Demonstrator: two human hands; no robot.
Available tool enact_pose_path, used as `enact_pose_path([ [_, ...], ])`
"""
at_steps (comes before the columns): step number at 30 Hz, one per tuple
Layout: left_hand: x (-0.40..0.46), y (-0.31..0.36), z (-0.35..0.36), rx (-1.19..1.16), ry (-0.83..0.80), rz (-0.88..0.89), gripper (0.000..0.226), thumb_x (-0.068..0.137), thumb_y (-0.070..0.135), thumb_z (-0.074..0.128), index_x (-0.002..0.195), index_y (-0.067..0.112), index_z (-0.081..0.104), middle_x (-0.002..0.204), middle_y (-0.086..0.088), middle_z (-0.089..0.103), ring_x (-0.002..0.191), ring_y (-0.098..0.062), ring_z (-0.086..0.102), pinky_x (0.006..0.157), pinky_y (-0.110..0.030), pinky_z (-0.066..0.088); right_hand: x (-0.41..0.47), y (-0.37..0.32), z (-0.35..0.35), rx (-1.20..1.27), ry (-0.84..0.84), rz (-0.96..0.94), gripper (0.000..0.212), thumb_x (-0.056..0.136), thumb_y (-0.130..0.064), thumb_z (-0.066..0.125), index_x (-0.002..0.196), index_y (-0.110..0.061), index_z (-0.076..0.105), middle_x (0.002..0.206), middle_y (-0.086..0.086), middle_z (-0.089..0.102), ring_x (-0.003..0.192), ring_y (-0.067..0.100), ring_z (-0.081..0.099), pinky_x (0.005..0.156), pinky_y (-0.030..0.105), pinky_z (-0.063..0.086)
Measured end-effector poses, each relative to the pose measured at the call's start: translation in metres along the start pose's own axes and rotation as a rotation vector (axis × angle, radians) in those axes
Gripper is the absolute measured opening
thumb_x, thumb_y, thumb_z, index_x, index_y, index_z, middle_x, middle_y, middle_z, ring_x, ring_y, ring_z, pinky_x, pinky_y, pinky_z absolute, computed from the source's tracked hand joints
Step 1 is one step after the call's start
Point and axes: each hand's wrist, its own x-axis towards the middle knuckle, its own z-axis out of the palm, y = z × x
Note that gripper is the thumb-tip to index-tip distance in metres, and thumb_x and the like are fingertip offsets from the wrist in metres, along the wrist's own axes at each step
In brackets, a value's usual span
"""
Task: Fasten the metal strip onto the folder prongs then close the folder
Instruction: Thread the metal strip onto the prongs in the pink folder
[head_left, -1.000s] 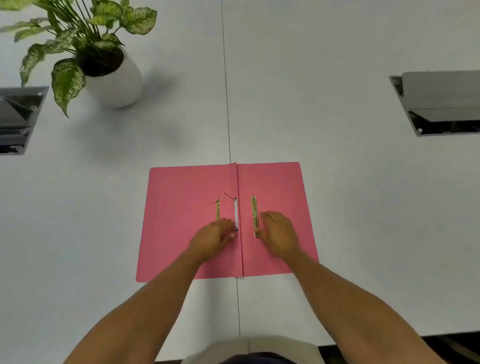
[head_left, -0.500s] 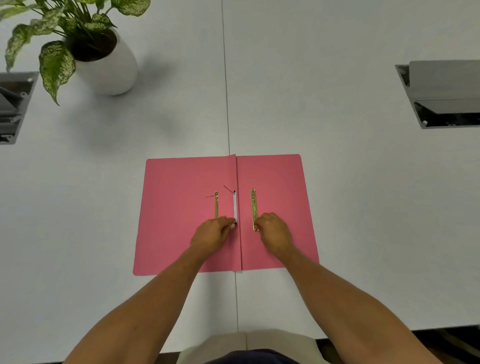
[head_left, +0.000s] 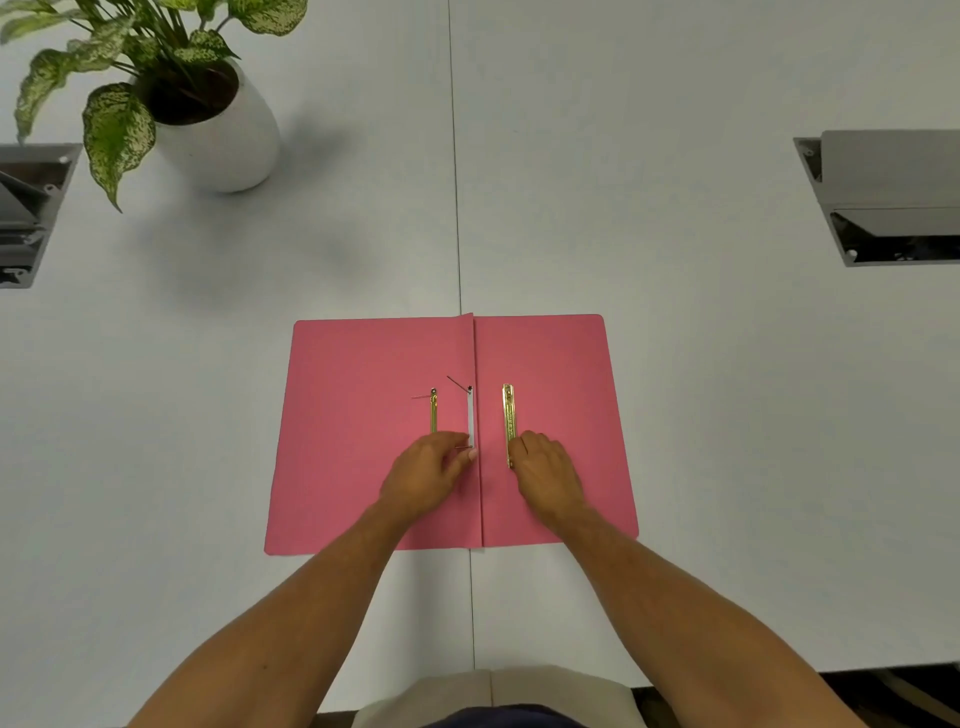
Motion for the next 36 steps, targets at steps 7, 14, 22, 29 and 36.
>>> enact_pose_path([
  [7,0.009,0.016,-0.005,0.03,0.206,0.069,0.041,0.092,0.048,0.05,0.114,0.018,0.068,0.117,-0.003,0.067,0.113,-0.023,0.056,0.099,-0.041,0.042,0.006,-0.009,-0.013,0.252,0.056,0.028,0.017,0.086,0.008,0.055,0.099,0.0,0.062,0.092,0.017,0.064,0.078,0.032,0.06,0.063,0.036,0.044],
  [14,0.022,0.043,-0.014,-0.199,0.187,-0.097,0.029,0.092,0.037,0.057,0.084,0.017,0.076,0.086,0.0,0.075,0.087,-0.018,0.064,0.082,-0.035,0.049,0.01,-0.031,-0.033,0.272,0.255,-0.073,0.026,0.07,0.013,0.068,0.091,-0.002,0.067,0.079,0.013,0.065,0.057,0.028,0.061,0.042,0.024,0.038],
  [22,0.017,0.043,-0.024,-0.517,0.186,-0.214,0.032,0.088,0.011,0.061,0.057,0.018,0.065,0.059,0.005,0.065,0.055,-0.002,0.059,0.06,-0.016,0.049,0.013,-0.039,-0.031,0.529,0.19,0.006,0.011,0.091,-0.01,0.058,0.1,-0.009,0.063,0.098,0.009,0.064,0.075,0.024,0.061,0.063,0.035,0.05],
  [29,0.012,0.032,-0.025,-0.443,0.183,-0.158,0.03,0.086,0.017,0.067,0.064,-0.003,0.066,0.078,-0.011,0.064,0.091,-0.024,0.056,0.083,-0.037,0.042,0.037,-0.038,-0.037,1.209,0.089,0.552,0.025,0.091,-0.017,0.065,0.114,-0.007,0.062,0.088,0.008,0.066,0.075,0.022,0.064,0.07,0.035,0.056],
  [36,0.015,0.023,-0.026,-0.327,0.118,-0.09,0.025,0.087,0.021,0.067,0.065,0.01,0.071,0.078,-0.008,0.068,0.09,-0.024,0.056,0.085,-0.036,0.042,0.046,-0.039,-0.039,1.304,-0.036,0.54,0.007,0.09,-0.007,0.064,0.085,-0.01,0.068,0.073,0.002,0.067,0.061,0.015,0.061,0.055,0.022,0.051],
])
